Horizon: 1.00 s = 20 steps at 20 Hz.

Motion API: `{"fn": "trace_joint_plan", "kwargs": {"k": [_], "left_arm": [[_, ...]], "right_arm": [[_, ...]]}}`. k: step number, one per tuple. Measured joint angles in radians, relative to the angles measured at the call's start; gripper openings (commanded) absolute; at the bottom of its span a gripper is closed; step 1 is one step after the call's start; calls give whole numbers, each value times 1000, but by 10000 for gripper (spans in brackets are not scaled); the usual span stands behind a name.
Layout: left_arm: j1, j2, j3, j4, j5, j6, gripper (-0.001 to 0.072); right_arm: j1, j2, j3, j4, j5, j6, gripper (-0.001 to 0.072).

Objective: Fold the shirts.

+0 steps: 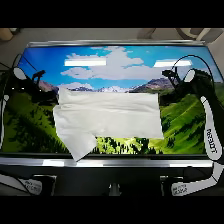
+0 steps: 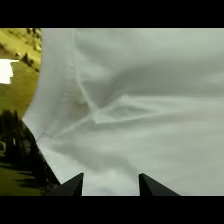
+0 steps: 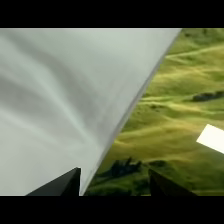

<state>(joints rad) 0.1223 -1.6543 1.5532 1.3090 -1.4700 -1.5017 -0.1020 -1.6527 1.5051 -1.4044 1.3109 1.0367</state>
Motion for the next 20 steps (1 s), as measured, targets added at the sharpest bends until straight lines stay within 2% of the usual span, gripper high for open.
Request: {"fn": "trace_joint_plan", "kwargs": {"k": [4, 8, 9, 10, 14, 20], "left_arm": [[35, 204, -302, -8, 0, -3, 449], [47, 447, -726, -68, 98, 37, 449], [47, 492, -804, -91, 124, 42, 449], [48, 528, -873, -116, 156, 48, 449], [50, 587, -1019, -219, 245, 67, 449], [50, 603, -1069, -285, 315, 85, 446]], "right_arm": [[-74, 41, -90, 18, 140, -34, 427], [-100, 115, -285, 33, 149, -74, 427], [-101, 132, -324, 38, 138, -85, 438], [-104, 149, -362, 39, 134, -95, 491], [-108, 189, -449, 41, 109, -113, 510], [-109, 206, -554, 84, 76, -135, 566]]}}
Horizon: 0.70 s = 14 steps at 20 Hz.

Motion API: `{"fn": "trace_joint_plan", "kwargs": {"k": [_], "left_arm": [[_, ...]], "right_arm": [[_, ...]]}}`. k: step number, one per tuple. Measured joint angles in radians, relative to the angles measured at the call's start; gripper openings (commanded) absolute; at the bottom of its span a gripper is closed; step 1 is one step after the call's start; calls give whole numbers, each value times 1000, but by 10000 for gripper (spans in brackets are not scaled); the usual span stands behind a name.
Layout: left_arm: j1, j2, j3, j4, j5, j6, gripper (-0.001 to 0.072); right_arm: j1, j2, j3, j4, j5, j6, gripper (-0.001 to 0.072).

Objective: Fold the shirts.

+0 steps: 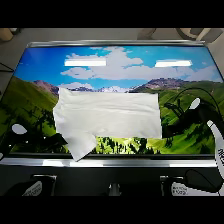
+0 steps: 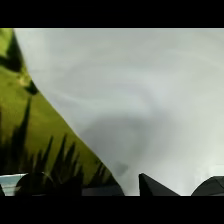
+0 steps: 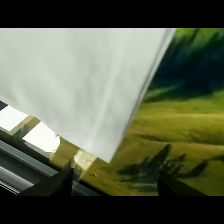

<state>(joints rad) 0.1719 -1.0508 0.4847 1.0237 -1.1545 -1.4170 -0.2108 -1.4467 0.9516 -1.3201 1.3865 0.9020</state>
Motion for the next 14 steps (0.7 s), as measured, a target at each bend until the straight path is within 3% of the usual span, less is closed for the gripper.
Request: {"fn": "trace_joint_plan", "kwargs": {"k": [5, 7, 8, 11, 13, 14], "left_arm": [[-18, -39, -6, -33, 18, 3, 424], [-35, -58, -8, -37, 24, 3, 124], [-40, -65, -8, -32, 31, 3, 27], [-50, -72, 0, -30, 45, 2, 26], [-51, -73, 15, -31, 56, 2, 26], [-53, -73, 25, -31, 52, 2, 26]], "right_arm": [[-2, 4, -45, 52, -26, -18, 605], [-2, 5, -51, 64, -37, -18, 591], [-2, 5, -53, 77, -49, -15, 521], [-1, 0, -57, 112, -93, 3, 380], [10, -5, -57, 136, -105, 14, 380], [22, -5, -58, 141, -107, 17, 331]]}}
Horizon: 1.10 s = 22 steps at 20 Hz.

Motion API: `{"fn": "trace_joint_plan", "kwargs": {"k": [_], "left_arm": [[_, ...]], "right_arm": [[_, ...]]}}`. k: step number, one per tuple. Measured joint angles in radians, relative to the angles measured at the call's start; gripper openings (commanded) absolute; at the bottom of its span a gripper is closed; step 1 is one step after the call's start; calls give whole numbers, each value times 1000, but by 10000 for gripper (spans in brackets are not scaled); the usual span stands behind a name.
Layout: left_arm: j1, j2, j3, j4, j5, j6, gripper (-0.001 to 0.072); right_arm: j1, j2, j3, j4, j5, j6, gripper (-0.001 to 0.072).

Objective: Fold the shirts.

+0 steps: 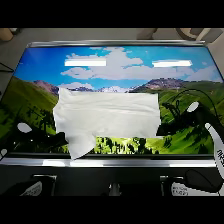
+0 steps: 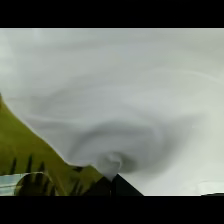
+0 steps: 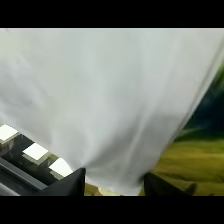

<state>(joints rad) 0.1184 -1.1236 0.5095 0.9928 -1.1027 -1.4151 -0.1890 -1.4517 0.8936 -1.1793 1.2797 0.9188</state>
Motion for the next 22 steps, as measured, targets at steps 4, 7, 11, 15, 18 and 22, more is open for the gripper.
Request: {"fn": "trace_joint_plan", "kwargs": {"k": [4, 7, 11, 15, 18, 22], "left_arm": [[0, 0, 58, -3, -7, 1, 25], [0, 10, 137, -3, -33, 30, 24], [-1, 22, 311, -1, -58, 55, 22], [-1, -78, 511, 11, -29, 55, 23], [-1, -232, 668, 16, -18, 23, 23], [-2, -408, 853, 17, -14, -26, 23]], "right_arm": [[58, -3, 1, -14, -31, 8, 24], [75, 9, 45, -37, -27, 3, 21], [83, 40, 191, -56, -24, -16, 19], [85, -3, 320, -74, -134, -22, 19], [86, -84, 399, -54, -211, -21, 20], [86, -169, 480, -38, -302, 11, 20]]}}
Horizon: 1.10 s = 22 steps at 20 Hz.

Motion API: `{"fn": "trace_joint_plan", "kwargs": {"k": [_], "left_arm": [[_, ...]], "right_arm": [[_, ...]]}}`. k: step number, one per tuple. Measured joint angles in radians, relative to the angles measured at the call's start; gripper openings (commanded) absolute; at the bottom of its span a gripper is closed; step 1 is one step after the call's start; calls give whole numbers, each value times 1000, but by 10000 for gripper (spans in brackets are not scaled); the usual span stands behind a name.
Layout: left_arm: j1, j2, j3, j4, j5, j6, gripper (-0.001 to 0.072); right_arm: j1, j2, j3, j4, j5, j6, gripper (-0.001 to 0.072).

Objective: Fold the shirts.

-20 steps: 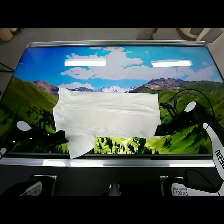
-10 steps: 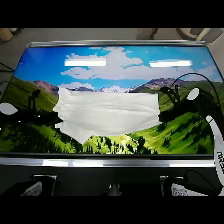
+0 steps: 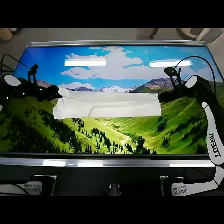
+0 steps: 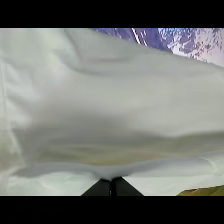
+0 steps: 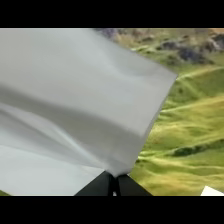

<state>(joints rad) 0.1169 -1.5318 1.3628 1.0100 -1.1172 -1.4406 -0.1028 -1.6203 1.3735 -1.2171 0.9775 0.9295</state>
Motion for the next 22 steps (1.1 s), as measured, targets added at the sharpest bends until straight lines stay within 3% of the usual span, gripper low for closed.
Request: {"fn": "trace_joint_plan", "kwargs": {"k": [2, 3, 4, 5, 6, 8, 9, 11, 16, 18, 19, 20, 21, 22], "left_arm": [[-2, -67, 51, 1, 0, -19, 27], [-5, -98, 68, 1, 0, -26, 100], [-8, -125, 79, 0, -1, -32, 396], [-11, -146, 87, 0, -4, -37, 642], [-13, -162, 95, -2, -12, -42, 653], [-10, -179, 117, -10, -29, -46, 633], [-6, -181, 131, -11, -44, -48, 575], [-3, -173, 159, -11, -69, -48, 570], [-55, -93, 189, -16, -105, -9, 570], [-93, -64, 193, -16, -113, 6, 570], [-111, -55, 195, -17, -114, 12, 569], [-132, -49, 195, -17, -114, 16, 565], [-151, -47, 195, -16, -114, 19, 518], [-174, -47, 195, -16, -111, 21, 481]], "right_arm": [[0, -39, 18, 11, -30, 20, 22], [0, -60, 24, 22, -37, 26, 26], [0, -79, 28, 31, -36, 32, 178], [0, -98, 31, 42, -35, 37, 484], [0, -109, 33, 53, -31, 39, 652], [-1, -116, 40, 63, -19, 40, 685], [-3, -117, 43, 62, -9, 40, 685], [-23, -123, 46, 71, 3, 48, 684], [-74, -184, 47, 256, 51, 65, 660], [-70, -208, 49, 321, 57, 66, 501], [-63, -217, 49, 342, 64, 69, 338], [-55, -227, 48, 357, 77, 74, 86], [-50, -233, 48, 362, 92, 76, 23], [-47, -235, 48, 382, 104, 78, 23]]}}
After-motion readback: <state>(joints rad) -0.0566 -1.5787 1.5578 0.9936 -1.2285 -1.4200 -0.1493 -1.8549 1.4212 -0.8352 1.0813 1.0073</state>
